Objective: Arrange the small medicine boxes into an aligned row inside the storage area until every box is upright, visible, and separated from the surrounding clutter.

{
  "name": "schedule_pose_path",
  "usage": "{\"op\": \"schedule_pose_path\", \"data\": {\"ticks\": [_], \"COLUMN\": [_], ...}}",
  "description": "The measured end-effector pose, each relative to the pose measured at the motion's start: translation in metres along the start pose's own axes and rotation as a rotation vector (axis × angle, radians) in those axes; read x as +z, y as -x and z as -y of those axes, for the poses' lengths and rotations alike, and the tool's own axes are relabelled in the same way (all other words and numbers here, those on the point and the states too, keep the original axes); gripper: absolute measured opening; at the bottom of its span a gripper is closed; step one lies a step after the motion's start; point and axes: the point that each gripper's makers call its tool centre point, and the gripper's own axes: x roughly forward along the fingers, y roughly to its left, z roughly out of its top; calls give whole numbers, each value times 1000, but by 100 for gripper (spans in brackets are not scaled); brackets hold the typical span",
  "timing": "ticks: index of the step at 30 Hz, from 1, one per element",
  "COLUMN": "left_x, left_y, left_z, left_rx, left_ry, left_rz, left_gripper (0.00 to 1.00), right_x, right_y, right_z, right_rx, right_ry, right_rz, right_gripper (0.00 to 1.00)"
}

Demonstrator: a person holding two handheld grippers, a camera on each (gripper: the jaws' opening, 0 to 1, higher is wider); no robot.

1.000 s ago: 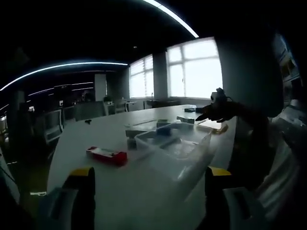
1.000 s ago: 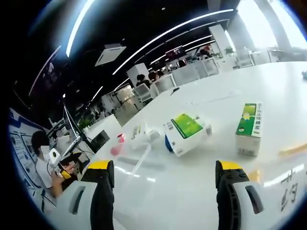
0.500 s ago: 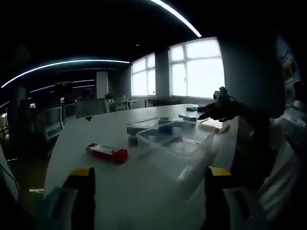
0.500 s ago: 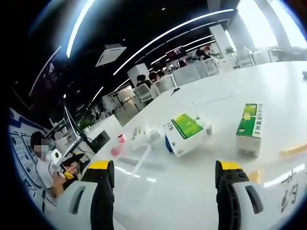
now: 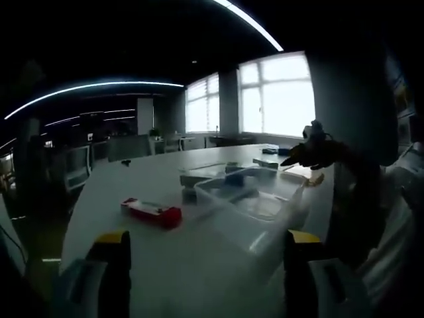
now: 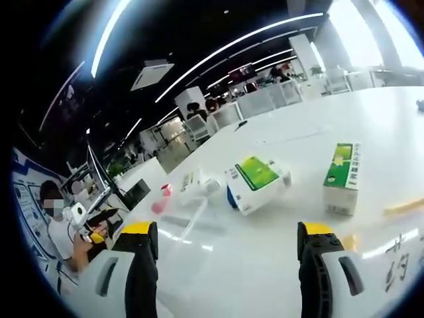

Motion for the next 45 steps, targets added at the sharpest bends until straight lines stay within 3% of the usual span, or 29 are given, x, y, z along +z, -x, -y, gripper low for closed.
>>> {"op": "schedule_pose_path", "data": {"ticks": [7, 11, 17, 21, 26, 32, 40, 45], "left_x": [3, 3, 6, 10, 11, 14, 17, 15], "left_y": [-8, -12, -18, -16, -19, -19, -18, -17], "left_z": [-2, 0, -3, -4, -7, -10, -7, -16], "left_rx": [3, -2, 5, 19, 36, 61, 64, 66], "left_ry": [2, -4, 3, -19, -15, -14, 1, 23], "left_rz": [2, 1, 11, 8, -3, -11, 10, 20], "left_gripper": [96, 97, 97, 97, 96, 96, 95, 95], "right_x": [0, 0, 9, 13, 5, 3, -1, -3], "right_y": [1, 2, 4, 9, 16, 35, 36, 32], "right_z": [-2, -2, -6, 6, 8, 13, -1, -9], "right_rx": [-9, -26, -32, -112, -124, -221, -235, -224], "right_ry": [30, 115, 266, 347, 355, 399, 393, 383], "right_rz": [1, -2, 82, 104, 111, 153, 178, 193], "right_gripper": [85, 85, 84, 84, 83, 84, 83, 84]}}
